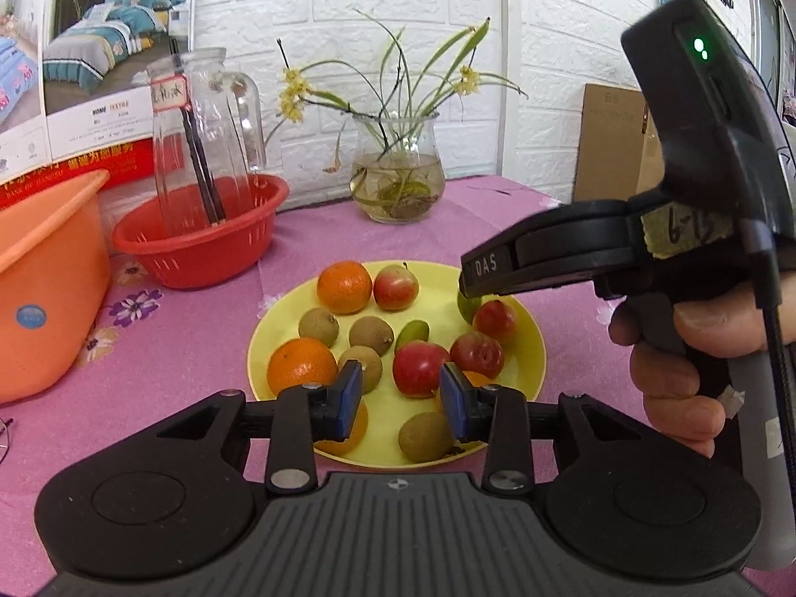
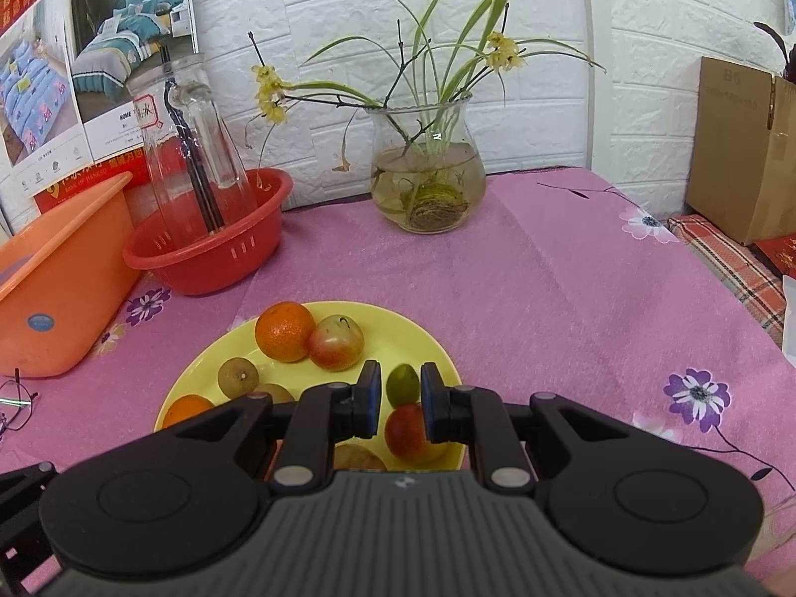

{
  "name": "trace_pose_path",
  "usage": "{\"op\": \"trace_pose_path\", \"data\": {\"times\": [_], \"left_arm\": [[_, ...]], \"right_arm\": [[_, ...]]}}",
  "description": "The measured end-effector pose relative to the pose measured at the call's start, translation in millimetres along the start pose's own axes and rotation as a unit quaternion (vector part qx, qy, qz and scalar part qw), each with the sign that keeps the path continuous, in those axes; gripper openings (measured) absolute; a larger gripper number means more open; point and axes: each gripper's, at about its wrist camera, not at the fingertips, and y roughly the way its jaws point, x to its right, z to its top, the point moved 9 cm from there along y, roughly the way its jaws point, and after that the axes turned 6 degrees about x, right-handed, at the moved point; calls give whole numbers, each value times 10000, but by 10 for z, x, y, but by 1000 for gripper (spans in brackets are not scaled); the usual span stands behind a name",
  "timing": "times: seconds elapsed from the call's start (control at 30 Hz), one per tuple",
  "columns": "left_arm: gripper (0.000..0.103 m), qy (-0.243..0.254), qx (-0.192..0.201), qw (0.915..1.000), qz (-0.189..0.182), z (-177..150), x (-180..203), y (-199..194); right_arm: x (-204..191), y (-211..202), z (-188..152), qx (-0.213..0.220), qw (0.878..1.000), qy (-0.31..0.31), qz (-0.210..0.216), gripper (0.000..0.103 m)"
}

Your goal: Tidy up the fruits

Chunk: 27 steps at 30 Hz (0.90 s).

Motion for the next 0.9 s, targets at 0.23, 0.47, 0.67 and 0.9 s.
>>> {"op": "trace_pose_path", "data": {"times": [0.23, 0.47, 0.67, 0.9], "left_arm": [[39, -166, 148, 9995, 223, 92, -169, -109], [54, -266, 224, 9982, 496, 120, -283, -309], [67, -413, 418, 9965, 596, 172, -324, -637], [83, -425, 655, 9937, 799, 224, -325, -1060]], "right_arm": [[43, -98, 61, 79, 9999, 105, -47, 67], [41, -376, 69, 180, 9998, 97, -73, 67], [13, -753, 17, 268, 9996, 26, -3, 67], [-167, -1146, -164, 285, 9992, -290, 13, 67]]}}
